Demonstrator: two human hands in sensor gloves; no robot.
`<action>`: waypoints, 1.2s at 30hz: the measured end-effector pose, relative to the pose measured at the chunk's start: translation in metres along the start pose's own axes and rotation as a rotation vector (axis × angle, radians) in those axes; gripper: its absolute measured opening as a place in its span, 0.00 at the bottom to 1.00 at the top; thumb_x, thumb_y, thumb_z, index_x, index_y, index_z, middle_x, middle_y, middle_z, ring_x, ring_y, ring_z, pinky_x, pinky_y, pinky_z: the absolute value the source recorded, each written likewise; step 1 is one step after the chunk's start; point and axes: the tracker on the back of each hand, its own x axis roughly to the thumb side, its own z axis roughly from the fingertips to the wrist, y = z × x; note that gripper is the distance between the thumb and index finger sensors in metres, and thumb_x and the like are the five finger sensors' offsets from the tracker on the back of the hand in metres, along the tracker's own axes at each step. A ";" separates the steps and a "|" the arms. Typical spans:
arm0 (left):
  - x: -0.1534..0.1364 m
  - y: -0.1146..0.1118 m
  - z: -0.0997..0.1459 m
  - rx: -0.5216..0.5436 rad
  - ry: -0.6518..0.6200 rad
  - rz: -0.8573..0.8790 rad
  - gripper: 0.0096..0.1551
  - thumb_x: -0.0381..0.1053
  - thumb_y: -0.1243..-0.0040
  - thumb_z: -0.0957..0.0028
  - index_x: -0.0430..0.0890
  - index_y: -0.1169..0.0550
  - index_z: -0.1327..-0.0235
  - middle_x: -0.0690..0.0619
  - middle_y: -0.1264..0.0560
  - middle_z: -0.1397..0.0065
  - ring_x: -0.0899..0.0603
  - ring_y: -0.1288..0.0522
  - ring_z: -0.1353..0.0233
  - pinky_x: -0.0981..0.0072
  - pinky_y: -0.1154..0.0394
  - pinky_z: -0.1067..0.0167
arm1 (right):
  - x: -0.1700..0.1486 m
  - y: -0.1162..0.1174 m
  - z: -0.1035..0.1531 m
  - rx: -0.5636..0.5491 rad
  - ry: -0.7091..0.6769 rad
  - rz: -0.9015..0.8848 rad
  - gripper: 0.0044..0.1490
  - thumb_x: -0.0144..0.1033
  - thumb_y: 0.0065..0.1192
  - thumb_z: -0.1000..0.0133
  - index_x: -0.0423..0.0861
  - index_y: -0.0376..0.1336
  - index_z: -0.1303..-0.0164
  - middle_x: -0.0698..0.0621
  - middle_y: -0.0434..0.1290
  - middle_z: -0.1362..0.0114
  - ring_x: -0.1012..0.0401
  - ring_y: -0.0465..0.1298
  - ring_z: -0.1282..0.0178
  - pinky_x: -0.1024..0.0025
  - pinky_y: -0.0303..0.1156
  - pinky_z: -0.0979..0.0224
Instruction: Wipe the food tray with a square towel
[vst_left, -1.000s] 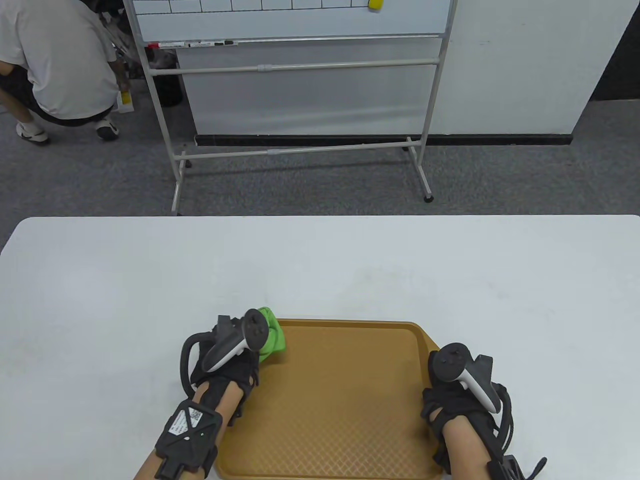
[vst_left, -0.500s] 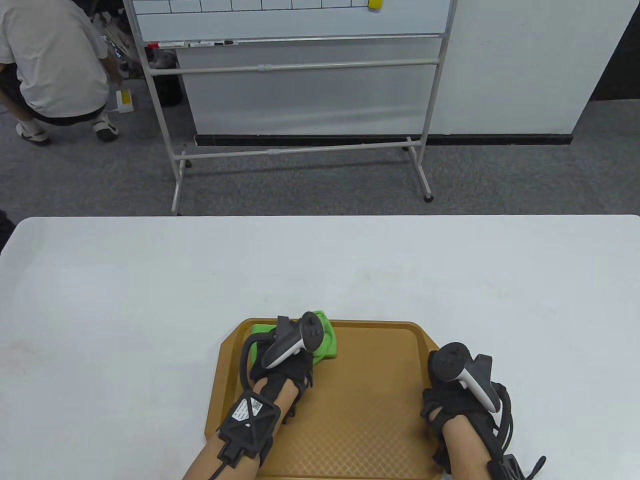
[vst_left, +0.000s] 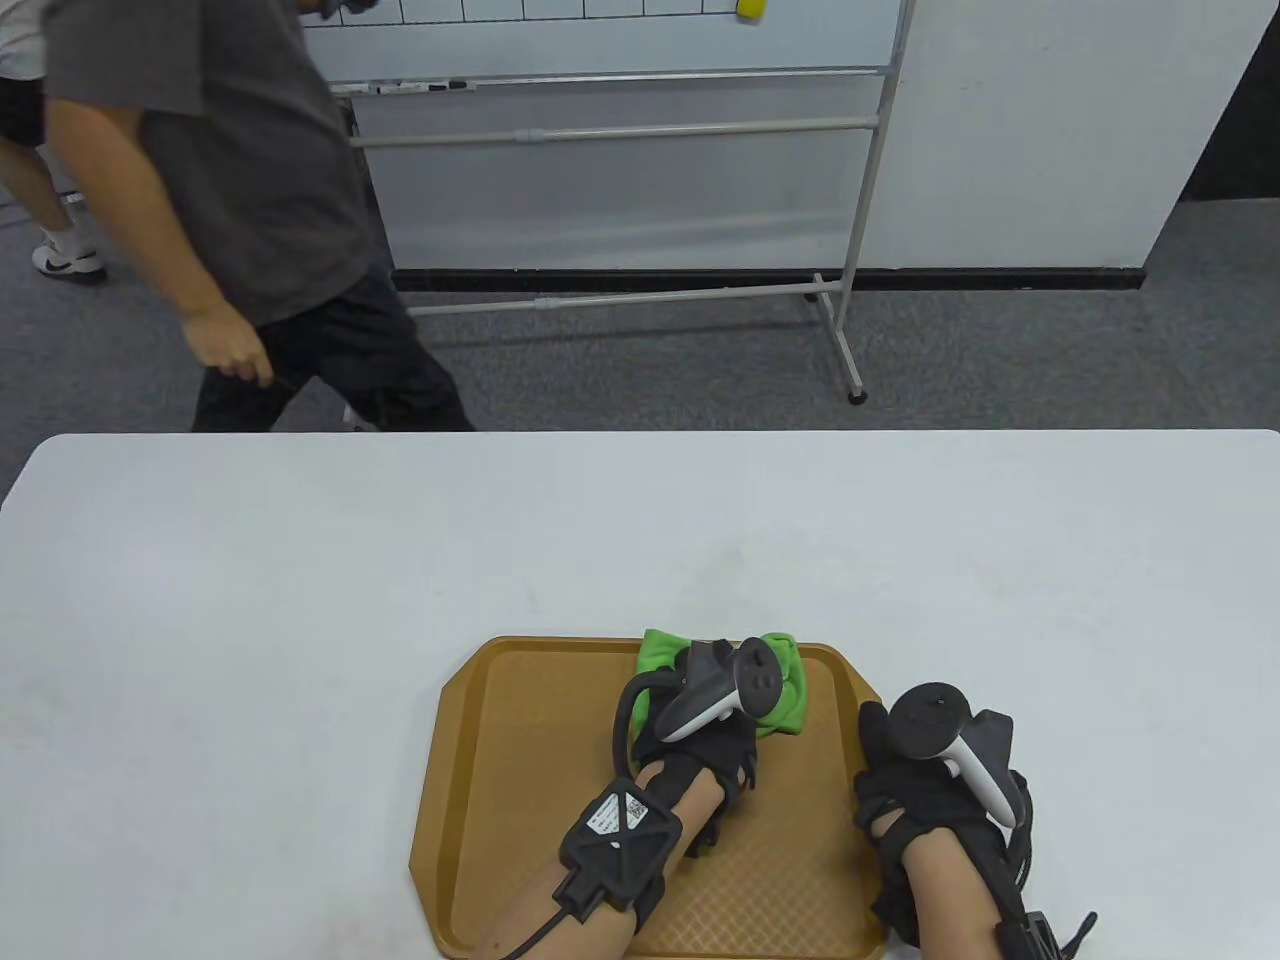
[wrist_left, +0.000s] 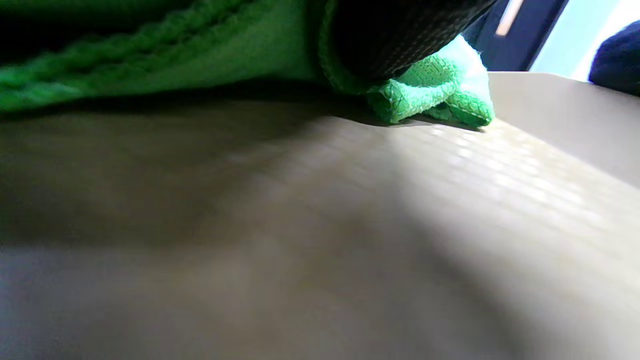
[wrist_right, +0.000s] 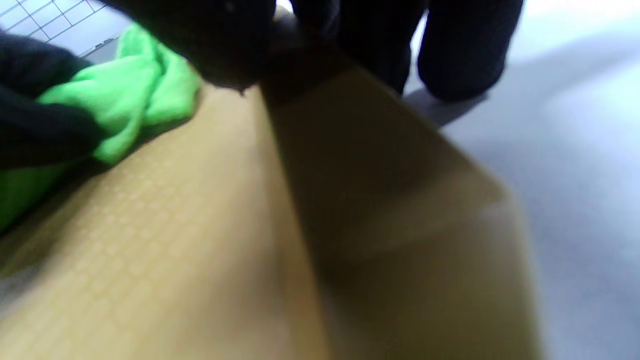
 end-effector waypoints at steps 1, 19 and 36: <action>0.005 -0.002 -0.002 -0.009 0.002 0.016 0.33 0.52 0.43 0.42 0.50 0.39 0.25 0.46 0.49 0.14 0.30 0.47 0.17 0.35 0.46 0.26 | 0.000 0.000 0.000 0.001 -0.001 0.000 0.46 0.41 0.60 0.46 0.58 0.41 0.21 0.48 0.52 0.13 0.51 0.73 0.35 0.47 0.69 0.32; 0.041 -0.017 0.027 -0.106 -0.203 -0.188 0.38 0.60 0.43 0.43 0.61 0.44 0.21 0.56 0.51 0.13 0.37 0.40 0.30 0.48 0.38 0.35 | -0.011 -0.006 -0.001 -0.020 0.035 -0.116 0.40 0.39 0.59 0.45 0.62 0.49 0.23 0.54 0.59 0.14 0.52 0.76 0.37 0.49 0.72 0.34; 0.058 -0.033 0.108 -0.238 -0.517 -0.265 0.33 0.53 0.40 0.45 0.63 0.35 0.25 0.51 0.43 0.21 0.40 0.31 0.39 0.48 0.31 0.42 | -0.009 -0.003 0.001 0.002 0.038 -0.118 0.42 0.50 0.60 0.44 0.61 0.45 0.22 0.52 0.54 0.12 0.51 0.73 0.35 0.49 0.69 0.32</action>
